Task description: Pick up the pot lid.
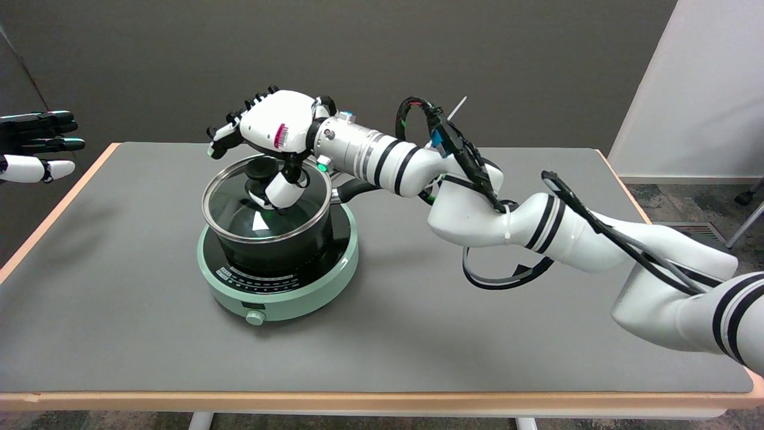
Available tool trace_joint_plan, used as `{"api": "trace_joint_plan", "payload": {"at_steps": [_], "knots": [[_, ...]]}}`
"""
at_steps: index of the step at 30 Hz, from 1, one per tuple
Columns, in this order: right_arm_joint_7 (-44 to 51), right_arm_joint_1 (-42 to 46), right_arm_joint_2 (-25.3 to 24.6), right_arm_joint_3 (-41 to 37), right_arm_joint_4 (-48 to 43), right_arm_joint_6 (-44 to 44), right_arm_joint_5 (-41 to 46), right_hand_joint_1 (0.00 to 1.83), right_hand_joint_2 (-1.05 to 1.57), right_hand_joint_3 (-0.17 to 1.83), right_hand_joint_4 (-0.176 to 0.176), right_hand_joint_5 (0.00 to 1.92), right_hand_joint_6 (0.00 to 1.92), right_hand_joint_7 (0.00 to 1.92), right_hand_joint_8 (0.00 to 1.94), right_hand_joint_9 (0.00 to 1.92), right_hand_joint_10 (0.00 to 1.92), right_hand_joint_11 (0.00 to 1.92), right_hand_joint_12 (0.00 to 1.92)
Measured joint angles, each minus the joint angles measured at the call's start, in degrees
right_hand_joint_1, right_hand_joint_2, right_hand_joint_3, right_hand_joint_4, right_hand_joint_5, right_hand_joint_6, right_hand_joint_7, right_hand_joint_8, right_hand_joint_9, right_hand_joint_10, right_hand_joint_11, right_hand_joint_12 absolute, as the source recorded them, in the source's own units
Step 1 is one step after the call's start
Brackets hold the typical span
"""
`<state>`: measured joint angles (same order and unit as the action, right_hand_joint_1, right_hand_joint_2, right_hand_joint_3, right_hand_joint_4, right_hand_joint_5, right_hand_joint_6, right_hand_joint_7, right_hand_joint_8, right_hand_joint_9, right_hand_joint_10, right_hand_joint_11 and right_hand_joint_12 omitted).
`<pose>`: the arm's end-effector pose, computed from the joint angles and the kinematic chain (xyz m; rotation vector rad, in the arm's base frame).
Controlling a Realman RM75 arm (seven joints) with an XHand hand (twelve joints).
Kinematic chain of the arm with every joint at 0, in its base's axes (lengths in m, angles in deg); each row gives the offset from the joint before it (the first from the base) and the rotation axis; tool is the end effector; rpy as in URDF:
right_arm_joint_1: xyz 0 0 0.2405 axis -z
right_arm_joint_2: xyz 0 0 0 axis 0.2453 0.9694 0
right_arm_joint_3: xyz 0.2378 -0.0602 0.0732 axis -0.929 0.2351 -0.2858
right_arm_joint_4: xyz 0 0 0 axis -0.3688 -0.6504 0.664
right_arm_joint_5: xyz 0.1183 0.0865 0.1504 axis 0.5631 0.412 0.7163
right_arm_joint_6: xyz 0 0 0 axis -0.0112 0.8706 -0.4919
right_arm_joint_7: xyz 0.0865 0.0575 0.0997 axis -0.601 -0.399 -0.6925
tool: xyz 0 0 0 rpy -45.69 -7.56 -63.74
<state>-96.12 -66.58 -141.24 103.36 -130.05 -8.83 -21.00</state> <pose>-0.1111 -0.4470 0.0990 2.2594 0.1762 -0.0120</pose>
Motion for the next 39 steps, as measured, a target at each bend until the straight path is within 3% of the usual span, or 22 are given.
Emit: {"api": "trace_joint_plan", "payload": {"at_steps": [25, 39], "knots": [[0.09, -1.11, 1.35, 1.21, 2.59, 0.01, 3.98, 0.87, 0.62, 0.95, 0.176, 0.60, 0.33, 0.68, 0.21, 0.67, 0.40, 0.47, 0.83], [0.10, -0.97, 1.39, 1.30, 3.22, 0.43, 4.40, 0.83, 0.67, 0.87, 0.176, 0.69, 0.51, 0.83, 0.34, 0.77, 0.53, 0.50, 0.85]]}}
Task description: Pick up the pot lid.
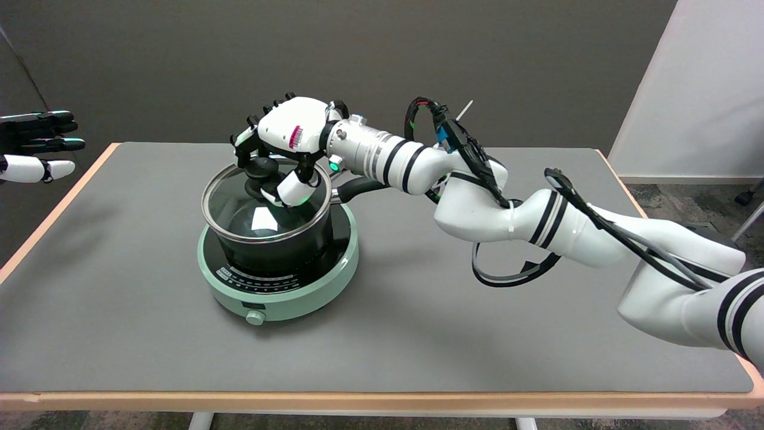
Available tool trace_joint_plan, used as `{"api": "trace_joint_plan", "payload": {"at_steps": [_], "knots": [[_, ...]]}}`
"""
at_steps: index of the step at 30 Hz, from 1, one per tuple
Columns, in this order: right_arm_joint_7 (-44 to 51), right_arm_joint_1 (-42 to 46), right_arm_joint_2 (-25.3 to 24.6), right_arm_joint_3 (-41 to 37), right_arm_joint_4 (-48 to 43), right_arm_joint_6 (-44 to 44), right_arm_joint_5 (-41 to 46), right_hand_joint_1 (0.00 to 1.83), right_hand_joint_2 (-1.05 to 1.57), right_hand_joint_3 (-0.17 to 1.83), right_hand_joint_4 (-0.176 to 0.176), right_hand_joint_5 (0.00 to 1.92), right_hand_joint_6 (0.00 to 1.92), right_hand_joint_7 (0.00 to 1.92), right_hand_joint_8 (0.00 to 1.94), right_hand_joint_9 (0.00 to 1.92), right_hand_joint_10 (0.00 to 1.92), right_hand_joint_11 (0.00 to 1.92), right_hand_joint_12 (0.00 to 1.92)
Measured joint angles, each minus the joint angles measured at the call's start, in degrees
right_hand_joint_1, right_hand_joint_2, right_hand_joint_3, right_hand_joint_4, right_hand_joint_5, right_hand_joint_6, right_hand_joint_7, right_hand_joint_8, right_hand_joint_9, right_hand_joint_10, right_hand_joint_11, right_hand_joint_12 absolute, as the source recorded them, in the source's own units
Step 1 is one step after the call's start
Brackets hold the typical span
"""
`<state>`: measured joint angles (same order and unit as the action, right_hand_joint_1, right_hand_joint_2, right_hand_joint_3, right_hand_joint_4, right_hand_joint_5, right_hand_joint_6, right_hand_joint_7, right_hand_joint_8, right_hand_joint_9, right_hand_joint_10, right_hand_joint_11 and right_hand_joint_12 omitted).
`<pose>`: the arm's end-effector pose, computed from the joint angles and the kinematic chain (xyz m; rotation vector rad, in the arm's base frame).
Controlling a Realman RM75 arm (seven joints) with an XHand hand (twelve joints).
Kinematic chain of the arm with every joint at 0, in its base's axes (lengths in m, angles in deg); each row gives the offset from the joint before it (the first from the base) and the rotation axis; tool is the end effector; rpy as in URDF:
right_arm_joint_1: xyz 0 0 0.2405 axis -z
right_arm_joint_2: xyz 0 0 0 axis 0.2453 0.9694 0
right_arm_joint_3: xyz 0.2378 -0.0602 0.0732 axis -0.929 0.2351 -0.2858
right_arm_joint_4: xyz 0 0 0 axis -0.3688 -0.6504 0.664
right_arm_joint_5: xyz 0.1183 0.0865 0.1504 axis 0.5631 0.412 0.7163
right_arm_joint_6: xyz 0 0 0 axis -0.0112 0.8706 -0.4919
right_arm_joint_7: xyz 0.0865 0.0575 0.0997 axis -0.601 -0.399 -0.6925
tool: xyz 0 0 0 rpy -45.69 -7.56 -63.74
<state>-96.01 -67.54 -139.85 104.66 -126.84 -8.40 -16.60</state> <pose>-0.1235 -0.4590 0.1159 2.2257 0.0967 -0.0423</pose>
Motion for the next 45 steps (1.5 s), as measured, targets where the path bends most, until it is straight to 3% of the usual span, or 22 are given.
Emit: {"api": "trace_joint_plan", "payload": {"at_steps": [6, 10, 13, 14, 15, 17, 18, 19, 25, 30, 45], "knots": [[0.00, 0.12, 0.08, 0.01, 0.03, 0.07, 0.11, 0.83, 0.68, 0.86, 0.176, 0.69, 0.54, 0.85, 0.36, 0.78, 0.56, 0.50, 0.85], [0.00, 0.20, 0.13, 0.02, 0.03, 0.14, 0.13, 0.79, 0.70, 0.93, 0.176, 0.70, 0.66, 0.86, 0.49, 0.79, 0.65, 0.53, 0.86], [0.01, 0.26, 0.18, 0.04, 0.05, 0.32, 0.14, 0.86, 0.73, 0.85, 0.176, 0.71, 0.74, 0.89, 0.53, 0.82, 0.66, 0.54, 0.88], [0.01, 0.29, 0.18, 0.04, 0.06, 0.36, 0.14, 0.85, 0.82, 0.75, 0.176, 0.71, 0.94, 0.88, 0.61, 0.82, 0.73, 0.55, 0.88], [0.01, 0.31, 0.20, 0.04, 0.07, 0.42, 0.15, 0.90, 1.10, 0.30, 0.176, 0.72, 1.39, 0.87, 0.69, 0.82, 0.78, 0.57, 0.90], [0.00, 0.38, 0.23, 0.04, 0.10, 0.58, 0.15, 0.92, 1.10, 0.27, 0.176, 0.76, 1.35, 0.89, 0.69, 0.84, 0.79, 0.57, 0.94], [0.00, 0.41, 0.24, 0.04, 0.10, 0.65, 0.15, 1.19, 1.09, 0.21, -0.050, 0.72, 1.44, 0.98, 0.97, 0.85, 0.84, 0.59, 0.94], [0.00, 0.43, 0.26, 0.04, 0.12, 0.80, 0.16, 1.20, 1.06, 0.24, -0.065, 0.72, 1.43, 1.00, 0.99, 0.88, 0.92, 0.60, 0.99], [-0.01, 0.57, 0.42, 0.04, 0.24, 1.34, 0.18, 1.20, 1.00, 0.35, -0.026, 0.77, 1.35, 1.00, 1.07, 0.93, 1.22, 0.64, 1.04], [-0.01, 0.66, 0.62, 0.03, 0.39, 1.85, 0.20, 1.20, 1.00, 0.35, -0.034, 0.76, 1.32, 0.99, 1.12, 0.91, 1.39, 0.68, 1.03], [-0.01, 0.75, 1.35, 0.00, 1.25, 3.61, 0.21, 1.21, 1.01, 0.34, -0.063, 0.75, 1.31, 0.99, 1.15, 0.89, 1.51, 0.70, 1.02]]}}
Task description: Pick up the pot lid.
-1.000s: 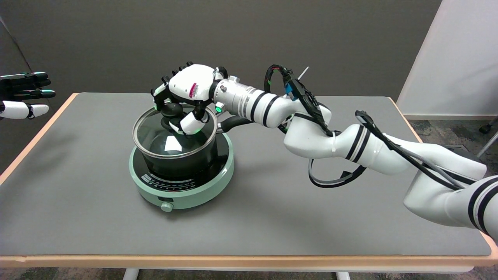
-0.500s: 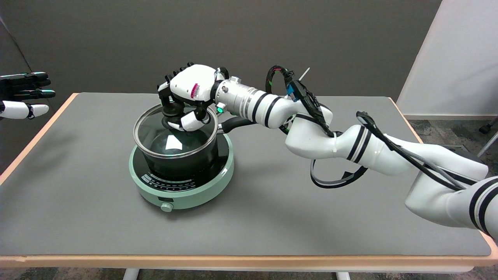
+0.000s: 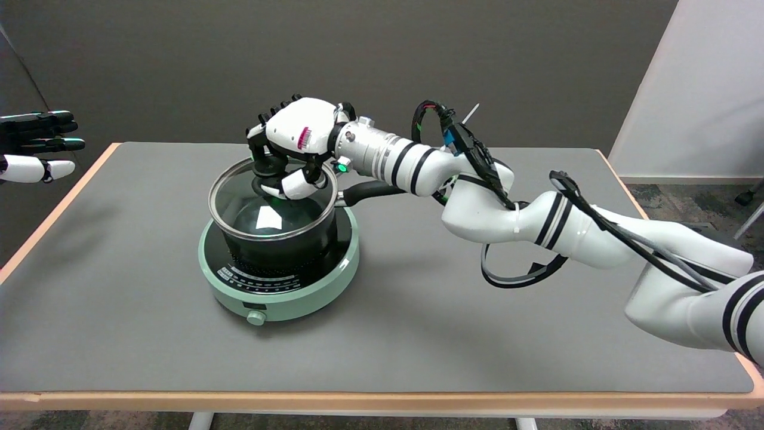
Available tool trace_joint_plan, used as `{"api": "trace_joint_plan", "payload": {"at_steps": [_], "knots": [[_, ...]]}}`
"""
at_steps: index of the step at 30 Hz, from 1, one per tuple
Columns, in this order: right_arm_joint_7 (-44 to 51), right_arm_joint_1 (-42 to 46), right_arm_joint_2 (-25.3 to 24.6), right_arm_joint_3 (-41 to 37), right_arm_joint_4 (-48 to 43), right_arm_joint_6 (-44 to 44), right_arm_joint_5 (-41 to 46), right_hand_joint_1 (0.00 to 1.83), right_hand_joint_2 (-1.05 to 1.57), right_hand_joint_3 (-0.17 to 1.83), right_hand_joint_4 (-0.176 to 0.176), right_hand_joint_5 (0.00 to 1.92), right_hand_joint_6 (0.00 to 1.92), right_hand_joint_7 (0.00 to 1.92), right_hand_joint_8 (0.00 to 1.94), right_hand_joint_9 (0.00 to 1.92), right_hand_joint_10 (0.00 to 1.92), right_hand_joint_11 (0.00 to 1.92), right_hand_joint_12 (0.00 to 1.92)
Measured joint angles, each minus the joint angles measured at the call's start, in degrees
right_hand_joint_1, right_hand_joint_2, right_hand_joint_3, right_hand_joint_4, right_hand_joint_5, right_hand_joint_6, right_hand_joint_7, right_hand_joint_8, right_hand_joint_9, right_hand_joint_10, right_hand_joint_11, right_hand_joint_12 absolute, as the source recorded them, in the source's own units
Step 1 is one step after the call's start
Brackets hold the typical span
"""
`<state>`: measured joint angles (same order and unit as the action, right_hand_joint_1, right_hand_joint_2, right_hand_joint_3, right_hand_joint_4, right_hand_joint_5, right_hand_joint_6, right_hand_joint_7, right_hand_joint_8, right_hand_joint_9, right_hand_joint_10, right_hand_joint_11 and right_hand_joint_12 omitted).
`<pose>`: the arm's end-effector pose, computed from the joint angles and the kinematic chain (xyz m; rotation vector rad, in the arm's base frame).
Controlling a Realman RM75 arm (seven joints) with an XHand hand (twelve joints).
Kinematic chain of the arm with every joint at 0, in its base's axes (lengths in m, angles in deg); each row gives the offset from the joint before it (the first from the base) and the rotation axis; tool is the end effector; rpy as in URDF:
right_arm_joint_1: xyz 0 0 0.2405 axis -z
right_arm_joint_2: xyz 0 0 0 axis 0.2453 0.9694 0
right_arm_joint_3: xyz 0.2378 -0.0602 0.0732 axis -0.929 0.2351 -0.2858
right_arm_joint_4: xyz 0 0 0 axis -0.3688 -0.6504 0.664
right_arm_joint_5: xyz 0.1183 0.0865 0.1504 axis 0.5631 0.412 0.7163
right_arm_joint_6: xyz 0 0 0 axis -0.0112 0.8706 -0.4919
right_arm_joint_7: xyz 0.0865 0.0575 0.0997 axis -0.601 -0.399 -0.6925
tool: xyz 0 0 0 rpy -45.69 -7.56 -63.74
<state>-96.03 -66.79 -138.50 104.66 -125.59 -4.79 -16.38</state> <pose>-0.1291 -0.4598 0.1262 2.2321 0.1034 -0.0261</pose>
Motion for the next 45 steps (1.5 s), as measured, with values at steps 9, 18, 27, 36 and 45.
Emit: {"api": "trace_joint_plan", "payload": {"at_steps": [9, 18, 27, 36, 45], "knots": [[-0.13, -0.85, 0.81, 0.02, 0.22, 0.07, 0.00, 1.21, 1.02, 0.33, -0.064, 0.74, 1.31, 0.99, 1.16, 0.90, 1.55, 0.73, 1.01], [-0.23, -1.92, 1.58, 0.01, 0.13, 0.35, -0.02, 1.21, 1.02, 0.33, -0.067, 0.74, 1.32, 0.99, 1.16, 0.90, 1.57, 0.73, 1.01], [-0.30, -3.19, 2.64, 0.00, -0.79, 0.35, 0.00, 1.21, 1.02, 0.33, -0.064, 0.74, 1.33, 0.99, 1.15, 0.89, 1.59, 0.74, 1.00], [-0.33, -4.30, 4.17, -0.03, -2.28, 0.29, 0.02, 1.21, 1.02, 0.33, -0.065, 0.74, 1.33, 0.99, 1.15, 0.90, 1.61, 0.74, 1.01], [-0.23, -5.23, 6.43, -0.89, -3.89, 0.03, -0.21, 1.21, 1.01, 0.34, -0.062, 0.74, 1.33, 0.99, 1.14, 0.91, 1.62, 0.75, 1.01]]}}
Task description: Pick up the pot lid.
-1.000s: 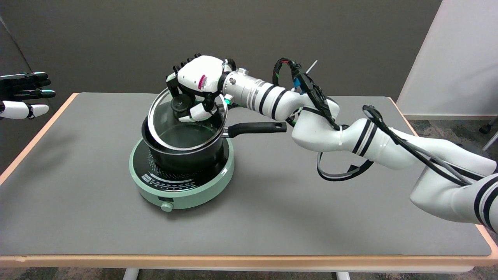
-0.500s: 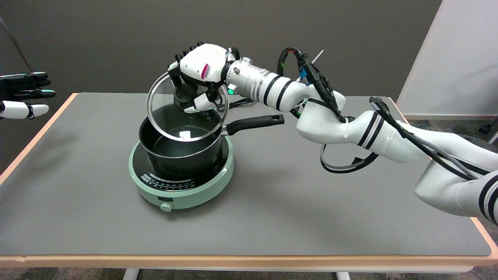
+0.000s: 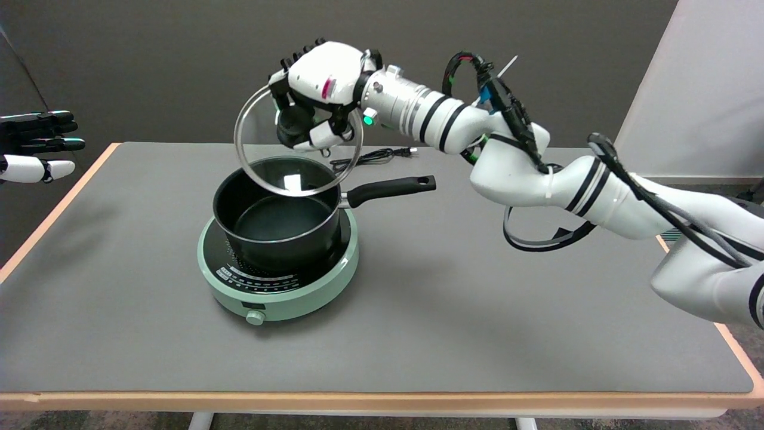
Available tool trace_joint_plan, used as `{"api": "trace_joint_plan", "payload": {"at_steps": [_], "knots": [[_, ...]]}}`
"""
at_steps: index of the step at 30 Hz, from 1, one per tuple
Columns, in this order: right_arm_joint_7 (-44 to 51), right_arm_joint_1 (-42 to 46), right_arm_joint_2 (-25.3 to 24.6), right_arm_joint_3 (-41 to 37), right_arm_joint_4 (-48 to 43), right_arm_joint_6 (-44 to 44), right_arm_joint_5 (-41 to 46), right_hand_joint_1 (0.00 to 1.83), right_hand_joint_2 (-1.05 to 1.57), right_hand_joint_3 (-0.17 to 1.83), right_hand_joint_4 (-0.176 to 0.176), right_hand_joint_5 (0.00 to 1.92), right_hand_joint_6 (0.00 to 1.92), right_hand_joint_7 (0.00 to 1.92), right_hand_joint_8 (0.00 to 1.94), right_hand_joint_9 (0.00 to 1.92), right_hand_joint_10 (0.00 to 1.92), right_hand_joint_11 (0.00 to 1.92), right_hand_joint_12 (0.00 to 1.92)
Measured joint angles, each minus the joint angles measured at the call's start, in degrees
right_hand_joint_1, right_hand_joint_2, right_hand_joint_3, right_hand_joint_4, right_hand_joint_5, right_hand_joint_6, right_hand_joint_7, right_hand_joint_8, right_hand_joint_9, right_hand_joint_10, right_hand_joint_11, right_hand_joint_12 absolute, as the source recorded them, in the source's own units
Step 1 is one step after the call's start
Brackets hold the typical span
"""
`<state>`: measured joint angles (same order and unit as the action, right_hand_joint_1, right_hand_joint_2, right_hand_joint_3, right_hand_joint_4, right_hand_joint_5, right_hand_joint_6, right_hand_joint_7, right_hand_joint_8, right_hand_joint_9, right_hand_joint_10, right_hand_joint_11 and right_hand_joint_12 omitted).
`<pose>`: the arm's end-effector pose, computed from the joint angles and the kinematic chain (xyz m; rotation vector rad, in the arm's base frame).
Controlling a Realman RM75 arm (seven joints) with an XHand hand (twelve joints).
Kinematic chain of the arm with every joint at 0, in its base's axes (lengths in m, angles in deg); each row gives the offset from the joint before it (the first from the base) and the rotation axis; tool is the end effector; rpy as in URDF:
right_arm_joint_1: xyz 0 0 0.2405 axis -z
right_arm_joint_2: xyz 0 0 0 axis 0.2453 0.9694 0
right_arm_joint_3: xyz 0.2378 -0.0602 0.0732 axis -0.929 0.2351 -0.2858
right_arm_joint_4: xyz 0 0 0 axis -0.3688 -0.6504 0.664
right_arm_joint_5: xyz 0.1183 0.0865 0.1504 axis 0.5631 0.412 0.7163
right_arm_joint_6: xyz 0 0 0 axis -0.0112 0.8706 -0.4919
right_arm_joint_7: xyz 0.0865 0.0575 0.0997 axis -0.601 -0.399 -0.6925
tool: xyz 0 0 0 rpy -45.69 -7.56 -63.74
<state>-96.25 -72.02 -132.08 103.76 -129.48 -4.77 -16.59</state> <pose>-0.0755 -0.4663 0.1625 2.1783 0.2640 0.0056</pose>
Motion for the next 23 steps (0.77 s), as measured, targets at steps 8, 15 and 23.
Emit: {"api": "trace_joint_plan", "payload": {"at_steps": [8, 15, 23], "knots": [[0.15, 0.63, 2.20, -5.12, -1.25, -0.40, -1.47, 1.21, 1.00, 0.36, -0.057, 0.75, 1.33, 1.00, 1.13, 0.91, 1.64, 0.77, 1.02], [0.22, 3.60, 3.94, -13.87, -2.01, -0.67, -3.86, 1.21, 0.99, 0.37, -0.053, 0.75, 1.33, 1.00, 1.12, 0.91, 1.64, 0.76, 1.03], [0.25, 9.40, 5.77, -25.85, -2.94, -1.06, -7.92, 1.21, 0.99, 0.37, -0.056, 0.75, 1.33, 1.00, 1.12, 0.91, 1.64, 0.77, 1.02]]}}
